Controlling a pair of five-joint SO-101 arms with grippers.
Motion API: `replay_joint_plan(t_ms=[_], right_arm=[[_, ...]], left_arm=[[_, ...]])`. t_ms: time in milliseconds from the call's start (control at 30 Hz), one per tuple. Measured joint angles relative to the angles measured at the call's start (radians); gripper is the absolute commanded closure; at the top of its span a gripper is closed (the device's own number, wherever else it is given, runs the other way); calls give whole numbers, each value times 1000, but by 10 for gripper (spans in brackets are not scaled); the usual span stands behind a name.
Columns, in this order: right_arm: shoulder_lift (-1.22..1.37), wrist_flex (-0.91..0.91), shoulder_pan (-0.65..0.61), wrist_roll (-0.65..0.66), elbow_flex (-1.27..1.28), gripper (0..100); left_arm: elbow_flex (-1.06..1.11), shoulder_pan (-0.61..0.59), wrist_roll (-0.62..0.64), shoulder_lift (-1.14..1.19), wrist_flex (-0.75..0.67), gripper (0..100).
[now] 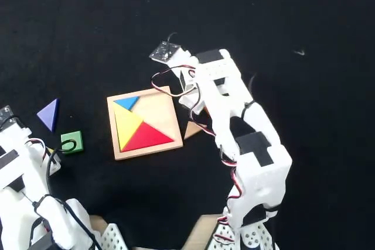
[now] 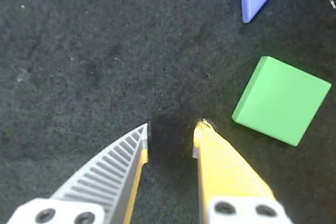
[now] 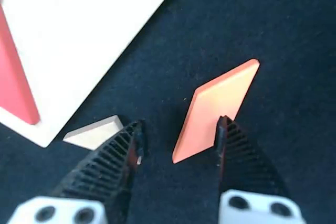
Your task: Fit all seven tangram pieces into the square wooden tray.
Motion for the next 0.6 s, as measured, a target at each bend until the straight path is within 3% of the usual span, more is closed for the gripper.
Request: replay_joint_plan(t_ms=[167,333,600], right_arm=[[86,-18,49,0,-32,792],[141,-21,51,0,-57,694],[155,-28,55,58,-63,837]], left_arm=[[0,0,0,0,0,848],[0,0,0,0,0,848],[0,0,0,0,0,848]])
